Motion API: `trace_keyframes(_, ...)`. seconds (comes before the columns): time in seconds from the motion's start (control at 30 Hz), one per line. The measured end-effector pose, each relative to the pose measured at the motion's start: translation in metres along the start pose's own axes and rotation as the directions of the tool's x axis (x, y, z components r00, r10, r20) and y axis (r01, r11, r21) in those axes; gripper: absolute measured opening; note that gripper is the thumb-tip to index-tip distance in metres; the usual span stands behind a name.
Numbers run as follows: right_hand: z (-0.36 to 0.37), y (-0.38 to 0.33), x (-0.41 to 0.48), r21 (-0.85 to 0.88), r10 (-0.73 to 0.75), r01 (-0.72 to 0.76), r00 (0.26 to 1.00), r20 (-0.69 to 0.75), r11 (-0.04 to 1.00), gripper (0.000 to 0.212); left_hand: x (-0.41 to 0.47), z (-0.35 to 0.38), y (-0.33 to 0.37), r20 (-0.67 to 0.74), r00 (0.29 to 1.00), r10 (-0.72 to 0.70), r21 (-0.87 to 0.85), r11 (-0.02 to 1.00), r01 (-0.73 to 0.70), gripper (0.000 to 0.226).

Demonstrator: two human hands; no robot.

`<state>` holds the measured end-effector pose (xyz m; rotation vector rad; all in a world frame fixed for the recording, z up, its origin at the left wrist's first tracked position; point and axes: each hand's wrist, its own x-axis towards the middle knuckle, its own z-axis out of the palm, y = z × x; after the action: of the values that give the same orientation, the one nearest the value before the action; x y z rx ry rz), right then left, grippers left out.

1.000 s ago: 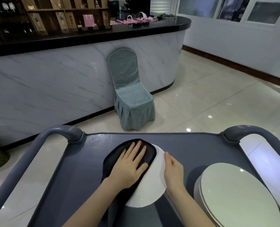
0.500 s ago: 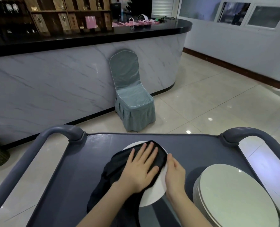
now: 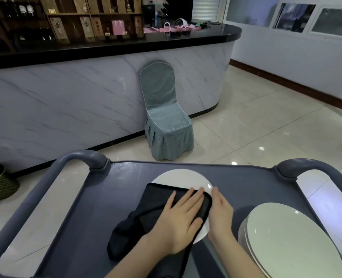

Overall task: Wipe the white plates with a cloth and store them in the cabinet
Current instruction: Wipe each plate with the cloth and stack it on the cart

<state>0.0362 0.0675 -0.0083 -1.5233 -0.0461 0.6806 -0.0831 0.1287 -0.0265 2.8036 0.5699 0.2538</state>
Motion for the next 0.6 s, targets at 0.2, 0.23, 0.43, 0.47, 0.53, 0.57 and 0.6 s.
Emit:
trace_keyframes(0.2,0.003,0.003,-0.008,-0.046,0.016,-0.014,1.0,0.024,0.999,0.04,0.022,-0.007,-0.031,0.102,0.971,-0.217,-0.027,0.975,0.221,0.062)
trace_keyframes(0.23,0.001,-0.003,-0.007,-0.042,-0.012,0.012,1.0,0.013,0.999,0.042,0.017,-0.009,-0.033,0.081,0.97,-0.23,-0.009,0.973,0.232,0.061)
trace_keyframes(0.43,-0.008,-0.035,0.01,0.031,-0.067,0.07,0.993,-0.096,0.997,0.038,-0.022,-0.014,-0.006,-0.075,0.987,-0.143,0.041,0.988,0.146,0.058)
trace_keyframes(0.47,-0.008,-0.036,0.009,0.041,-0.06,0.064,0.994,-0.092,0.997,0.038,-0.024,-0.013,0.0,-0.069,0.991,-0.117,0.031,0.992,0.119,0.057)
trace_keyframes(0.53,-0.005,-0.03,0.004,0.026,-0.056,0.058,0.996,-0.07,0.998,0.038,-0.019,-0.011,0.007,-0.042,0.997,-0.068,0.011,0.998,0.068,0.056)
trace_keyframes(0.57,-0.003,-0.025,0.0,0.01,-0.06,0.061,0.997,-0.055,0.998,0.037,-0.014,-0.01,0.009,-0.026,0.998,-0.05,0.007,0.999,0.051,0.057)
trace_keyframes(0.6,-0.001,-0.018,-0.005,0.0,-0.061,0.061,0.998,-0.031,0.998,0.036,-0.007,-0.01,0.008,-0.004,0.999,-0.043,0.006,0.999,0.043,0.057)
